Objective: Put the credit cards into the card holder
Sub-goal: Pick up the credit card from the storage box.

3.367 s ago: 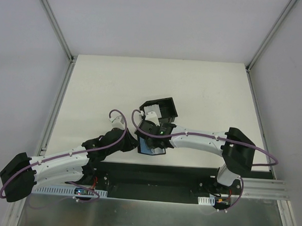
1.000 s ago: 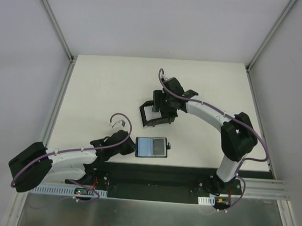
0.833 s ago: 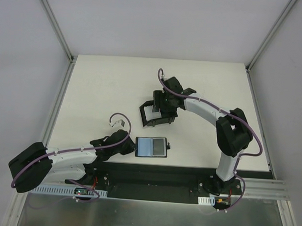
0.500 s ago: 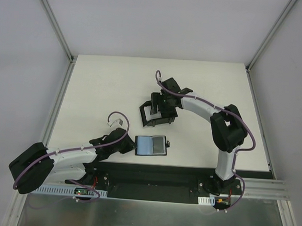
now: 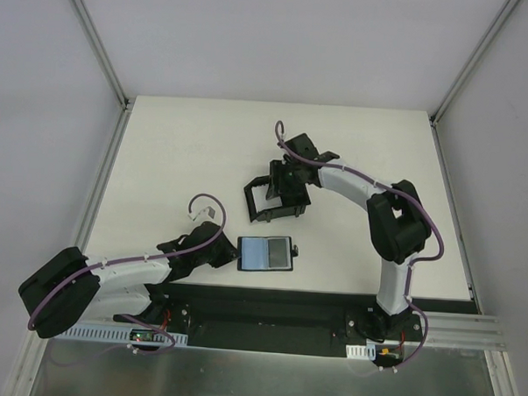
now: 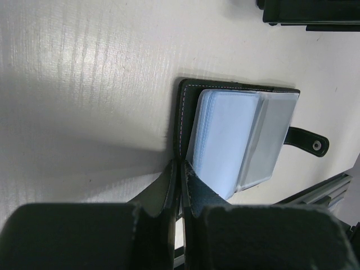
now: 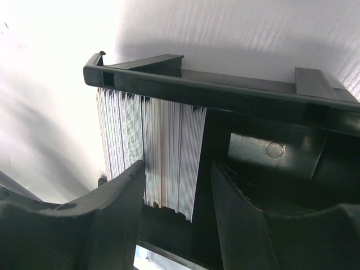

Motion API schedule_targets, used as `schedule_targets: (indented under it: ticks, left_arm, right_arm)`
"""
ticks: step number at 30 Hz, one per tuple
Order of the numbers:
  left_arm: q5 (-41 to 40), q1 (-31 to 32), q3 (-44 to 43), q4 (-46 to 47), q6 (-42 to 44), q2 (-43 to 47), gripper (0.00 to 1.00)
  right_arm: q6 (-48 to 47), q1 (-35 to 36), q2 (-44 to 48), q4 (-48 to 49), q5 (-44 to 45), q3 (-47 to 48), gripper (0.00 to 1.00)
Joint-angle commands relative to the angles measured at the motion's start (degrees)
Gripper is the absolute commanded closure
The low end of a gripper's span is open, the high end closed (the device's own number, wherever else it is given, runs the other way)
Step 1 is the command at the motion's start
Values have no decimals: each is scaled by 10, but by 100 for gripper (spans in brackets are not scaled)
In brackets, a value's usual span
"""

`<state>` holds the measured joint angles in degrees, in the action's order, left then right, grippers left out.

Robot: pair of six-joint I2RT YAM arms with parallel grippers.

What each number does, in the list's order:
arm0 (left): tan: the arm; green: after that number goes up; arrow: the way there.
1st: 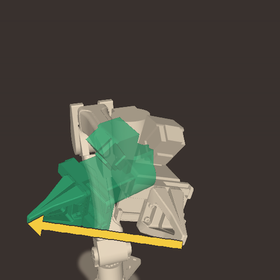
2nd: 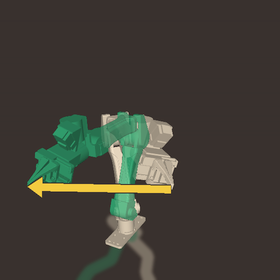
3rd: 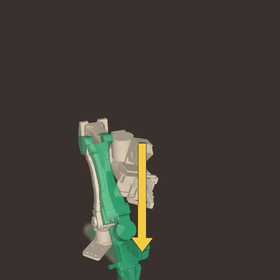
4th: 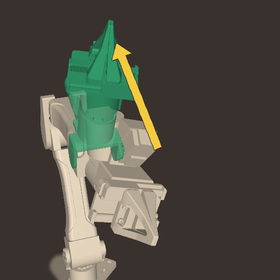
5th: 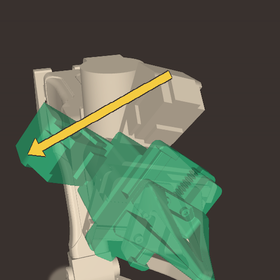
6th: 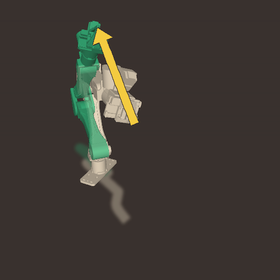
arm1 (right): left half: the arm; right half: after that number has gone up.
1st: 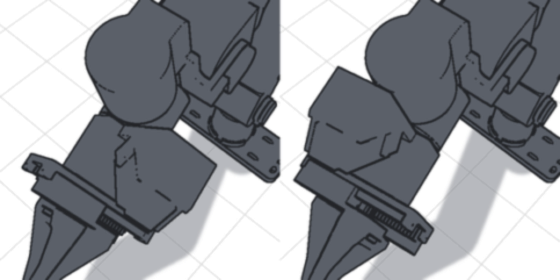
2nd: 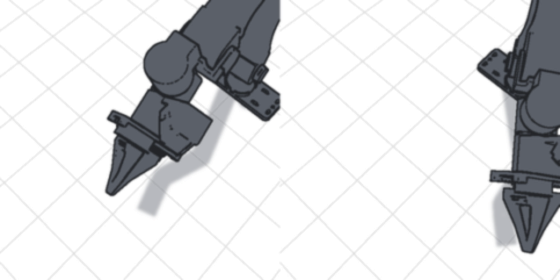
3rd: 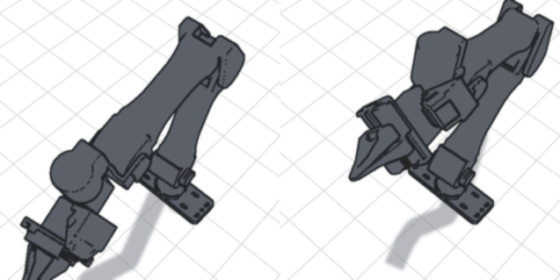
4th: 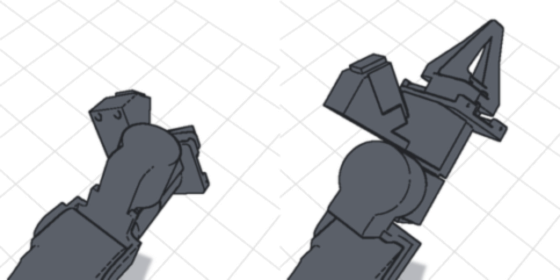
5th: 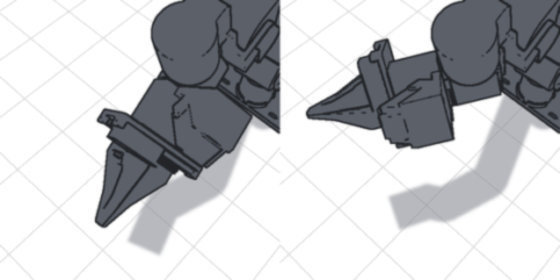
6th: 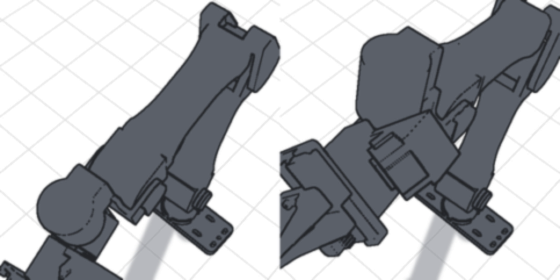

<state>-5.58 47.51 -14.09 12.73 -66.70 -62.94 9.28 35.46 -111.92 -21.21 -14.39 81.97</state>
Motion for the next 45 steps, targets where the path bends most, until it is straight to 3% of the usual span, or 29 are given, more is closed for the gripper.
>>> schedule_targets:
  ticks: [1,16,32,45]
  left_arm:
    - [7,-7,7,-1,7,-10,100]
    - [12,-7,8,3,8,-14,100]
    - [20,-10,8,9,9,-19,100]
    - [20,-10,27,9,3,8,100]
  right_arm:
    - [-10,-2,34,11,-15,13,50]
    - [-9,-12,55,12,-7,4,66]
    - [-37,-16,72,-21,46,22,99]
    - [-81,-16,155,-38,109,24,100]
